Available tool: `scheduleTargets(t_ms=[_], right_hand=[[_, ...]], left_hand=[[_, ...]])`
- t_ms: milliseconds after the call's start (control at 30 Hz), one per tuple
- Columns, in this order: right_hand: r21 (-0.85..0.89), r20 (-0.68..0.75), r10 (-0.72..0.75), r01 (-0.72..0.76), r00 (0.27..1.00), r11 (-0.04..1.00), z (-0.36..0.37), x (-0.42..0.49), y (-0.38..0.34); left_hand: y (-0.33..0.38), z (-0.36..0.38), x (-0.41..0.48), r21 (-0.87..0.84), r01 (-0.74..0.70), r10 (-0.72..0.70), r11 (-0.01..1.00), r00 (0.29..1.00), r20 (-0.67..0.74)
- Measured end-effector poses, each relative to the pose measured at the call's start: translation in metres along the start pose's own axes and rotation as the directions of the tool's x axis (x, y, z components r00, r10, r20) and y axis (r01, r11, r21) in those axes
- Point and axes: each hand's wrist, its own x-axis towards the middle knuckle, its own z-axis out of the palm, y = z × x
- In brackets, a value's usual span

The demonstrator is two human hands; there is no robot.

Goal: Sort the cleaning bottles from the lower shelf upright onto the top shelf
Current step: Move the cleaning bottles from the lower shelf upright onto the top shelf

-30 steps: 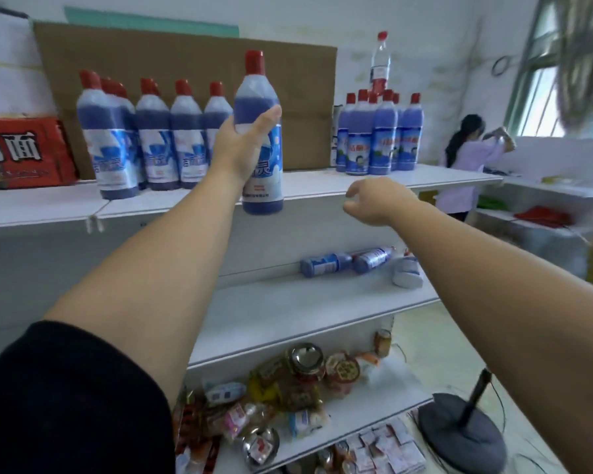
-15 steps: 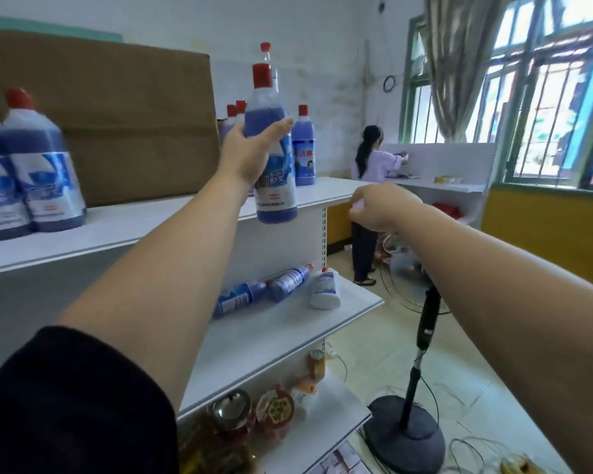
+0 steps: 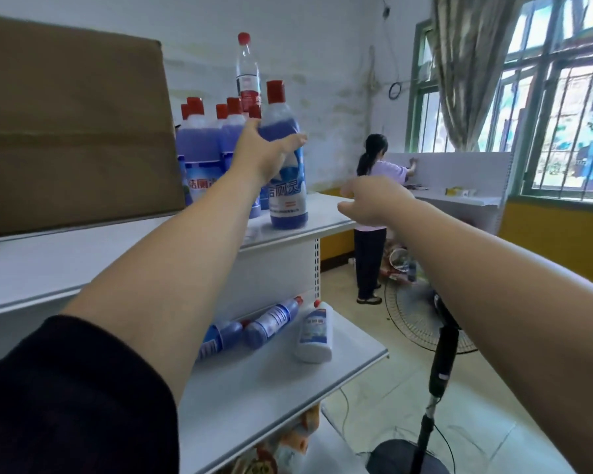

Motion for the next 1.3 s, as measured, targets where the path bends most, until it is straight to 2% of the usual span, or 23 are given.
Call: scheduleTargets(t_ms=[167, 233, 333, 500, 567, 767, 933, 1133, 1300], right_hand=[[0.114, -0.056, -0.045, 0.051, 0.997, 0.992, 0.007, 0.042, 0.008], [0.149, -0.059, -0.079, 0.087, 0.995, 0.985, 0.010, 0.058, 0.010], [0.190, -0.058, -0.141, 0.149, 0.988, 0.970, 0.014, 0.077, 0.008], [0.231, -0.045, -0.241, 0.245, 0.969, 0.942, 0.023, 0.099, 0.009], [0.244, -0.049, -0.269, 0.272, 0.962, 0.931, 0.026, 0.105, 0.009], [0.270, -0.044, -0.326, 0.325, 0.945, 0.906, 0.034, 0.114, 0.012], [0.289, -0.029, -0.339, 0.332, 0.940, 0.898, 0.034, 0.117, 0.012], [0.289, -0.032, -0.358, 0.352, 0.933, 0.890, 0.029, 0.114, 0.012], [0.279, -0.037, -0.398, 0.391, 0.917, 0.877, 0.026, 0.101, 0.015]], left_hand=[[0.003, 0.006, 0.026, 0.290, -0.048, 0.043, 0.956, 0.999, 0.022], [0.012, 0.005, 0.036, 0.468, -0.072, 0.060, 0.881, 0.997, 0.041], [0.020, 0.005, 0.049, 0.642, -0.086, 0.074, 0.762, 0.996, 0.045], [0.015, 0.019, 0.065, 0.853, -0.048, 0.150, 0.520, 0.988, -0.036], [0.015, 0.025, 0.070, 0.884, -0.039, 0.161, 0.466, 0.986, -0.042], [0.006, 0.032, 0.077, 0.883, -0.008, 0.193, 0.469, 0.977, -0.094], [0.007, 0.030, 0.074, 0.897, 0.055, 0.160, 0.439, 0.977, -0.139], [0.011, 0.033, 0.060, 0.877, 0.058, 0.181, 0.476, 0.970, -0.163], [0.020, 0.038, 0.042, 0.814, 0.049, 0.204, 0.578, 0.958, -0.202]])
